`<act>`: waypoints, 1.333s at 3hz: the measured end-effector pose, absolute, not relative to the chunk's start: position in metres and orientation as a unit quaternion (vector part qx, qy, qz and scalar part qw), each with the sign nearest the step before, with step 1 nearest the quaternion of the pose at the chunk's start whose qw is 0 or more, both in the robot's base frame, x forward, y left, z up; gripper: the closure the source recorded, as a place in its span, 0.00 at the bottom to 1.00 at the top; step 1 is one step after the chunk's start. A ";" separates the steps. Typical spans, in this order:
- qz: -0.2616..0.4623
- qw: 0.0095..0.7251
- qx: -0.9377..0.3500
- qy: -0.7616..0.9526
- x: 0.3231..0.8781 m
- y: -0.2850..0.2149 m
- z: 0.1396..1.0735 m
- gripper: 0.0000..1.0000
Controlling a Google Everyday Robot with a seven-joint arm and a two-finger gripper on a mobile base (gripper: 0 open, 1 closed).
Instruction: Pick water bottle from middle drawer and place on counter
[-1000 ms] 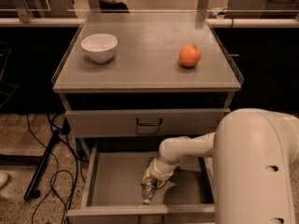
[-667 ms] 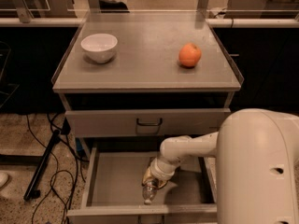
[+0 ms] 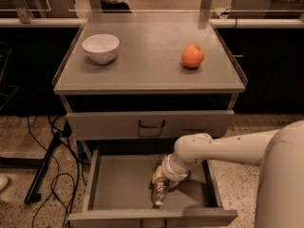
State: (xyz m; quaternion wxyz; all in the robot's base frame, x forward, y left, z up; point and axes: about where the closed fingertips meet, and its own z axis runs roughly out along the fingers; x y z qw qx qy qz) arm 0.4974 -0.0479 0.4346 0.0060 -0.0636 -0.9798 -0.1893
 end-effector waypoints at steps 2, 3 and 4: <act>-0.177 0.009 -0.054 -0.983 0.498 -0.052 0.448 1.00; -0.155 0.023 -0.058 -0.986 0.485 -0.067 0.463 1.00; -0.124 0.021 -0.081 -0.989 0.445 -0.110 0.502 1.00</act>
Offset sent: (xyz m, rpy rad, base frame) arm 0.0015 -0.0093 0.0270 -0.0563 0.0133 0.0406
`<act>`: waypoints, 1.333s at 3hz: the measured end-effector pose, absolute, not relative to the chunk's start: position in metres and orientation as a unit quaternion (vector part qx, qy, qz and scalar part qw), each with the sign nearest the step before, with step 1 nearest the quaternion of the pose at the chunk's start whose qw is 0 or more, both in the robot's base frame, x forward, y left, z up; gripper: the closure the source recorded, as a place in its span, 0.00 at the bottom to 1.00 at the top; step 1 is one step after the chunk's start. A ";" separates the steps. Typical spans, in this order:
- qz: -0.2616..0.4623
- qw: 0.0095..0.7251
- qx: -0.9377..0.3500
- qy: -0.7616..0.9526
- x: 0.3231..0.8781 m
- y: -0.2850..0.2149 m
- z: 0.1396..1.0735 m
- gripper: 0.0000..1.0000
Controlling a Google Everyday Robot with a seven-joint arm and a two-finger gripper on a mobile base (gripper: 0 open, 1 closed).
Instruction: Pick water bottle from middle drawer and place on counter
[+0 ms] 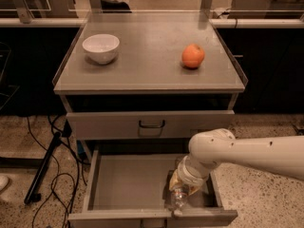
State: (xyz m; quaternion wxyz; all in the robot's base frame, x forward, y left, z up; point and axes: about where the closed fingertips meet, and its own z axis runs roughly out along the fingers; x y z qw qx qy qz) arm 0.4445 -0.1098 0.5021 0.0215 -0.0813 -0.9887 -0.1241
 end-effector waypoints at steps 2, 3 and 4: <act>-0.129 -0.009 -0.084 -0.988 0.442 -0.119 0.524 1.00; -0.138 -0.037 -0.088 -0.986 0.426 -0.139 0.555 1.00; -0.145 -0.042 -0.086 -0.985 0.437 -0.133 0.555 1.00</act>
Offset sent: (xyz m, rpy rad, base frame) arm -0.0053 -0.0220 0.0487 0.0157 -0.1256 -0.0348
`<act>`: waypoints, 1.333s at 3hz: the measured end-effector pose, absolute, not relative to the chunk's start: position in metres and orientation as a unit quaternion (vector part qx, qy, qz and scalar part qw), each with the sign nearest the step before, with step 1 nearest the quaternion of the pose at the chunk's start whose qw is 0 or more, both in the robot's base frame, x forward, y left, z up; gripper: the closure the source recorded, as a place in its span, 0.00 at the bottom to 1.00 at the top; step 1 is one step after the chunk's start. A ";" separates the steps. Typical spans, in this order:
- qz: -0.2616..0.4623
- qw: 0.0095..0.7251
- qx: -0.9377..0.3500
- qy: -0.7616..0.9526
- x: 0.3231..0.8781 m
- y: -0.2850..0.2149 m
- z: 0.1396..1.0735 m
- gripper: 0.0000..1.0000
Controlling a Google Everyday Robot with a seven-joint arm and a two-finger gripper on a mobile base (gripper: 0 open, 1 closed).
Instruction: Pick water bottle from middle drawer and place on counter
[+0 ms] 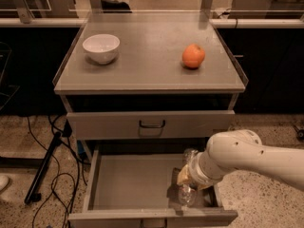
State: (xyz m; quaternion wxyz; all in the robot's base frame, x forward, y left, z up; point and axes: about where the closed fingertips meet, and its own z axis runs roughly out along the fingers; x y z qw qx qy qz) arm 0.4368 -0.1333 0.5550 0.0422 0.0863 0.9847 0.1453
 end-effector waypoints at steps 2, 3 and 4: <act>0.171 0.093 0.058 0.979 0.450 -0.124 0.599 1.00; 0.191 0.119 0.044 0.973 0.440 -0.124 0.622 1.00; 0.188 0.121 0.041 0.974 0.439 -0.130 0.620 1.00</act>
Offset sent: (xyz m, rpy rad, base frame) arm 0.0165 0.0152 0.0784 0.0629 -0.1870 0.0817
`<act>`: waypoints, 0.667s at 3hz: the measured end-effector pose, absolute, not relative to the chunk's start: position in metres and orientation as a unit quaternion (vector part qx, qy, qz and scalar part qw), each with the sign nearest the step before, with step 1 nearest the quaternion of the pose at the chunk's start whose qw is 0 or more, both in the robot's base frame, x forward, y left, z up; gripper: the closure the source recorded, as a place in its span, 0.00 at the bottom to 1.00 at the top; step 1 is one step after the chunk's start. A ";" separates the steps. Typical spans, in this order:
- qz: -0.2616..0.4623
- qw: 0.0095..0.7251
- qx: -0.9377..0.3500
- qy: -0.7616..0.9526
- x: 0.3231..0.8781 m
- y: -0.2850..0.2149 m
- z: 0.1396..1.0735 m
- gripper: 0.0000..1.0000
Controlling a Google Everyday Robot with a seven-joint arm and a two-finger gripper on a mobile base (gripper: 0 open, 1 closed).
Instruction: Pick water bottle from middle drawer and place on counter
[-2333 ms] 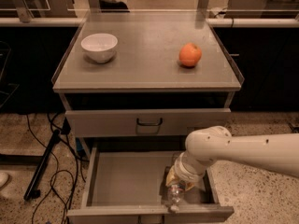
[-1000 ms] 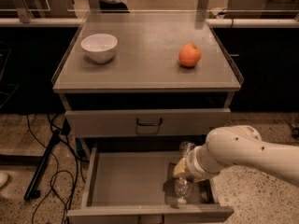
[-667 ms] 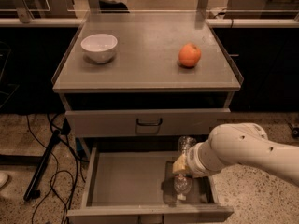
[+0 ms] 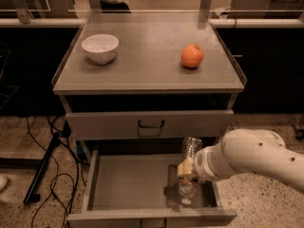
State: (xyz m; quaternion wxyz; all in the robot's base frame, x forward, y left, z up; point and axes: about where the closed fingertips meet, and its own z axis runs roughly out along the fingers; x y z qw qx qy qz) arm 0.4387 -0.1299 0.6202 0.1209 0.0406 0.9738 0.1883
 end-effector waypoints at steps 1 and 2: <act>0.180 0.140 0.048 0.972 0.451 -0.131 0.634 1.00; 0.181 0.171 0.044 0.967 0.459 -0.130 0.661 1.00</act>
Offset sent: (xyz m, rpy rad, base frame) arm 0.0295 -0.0014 0.0753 -0.0113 -0.1796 -0.0266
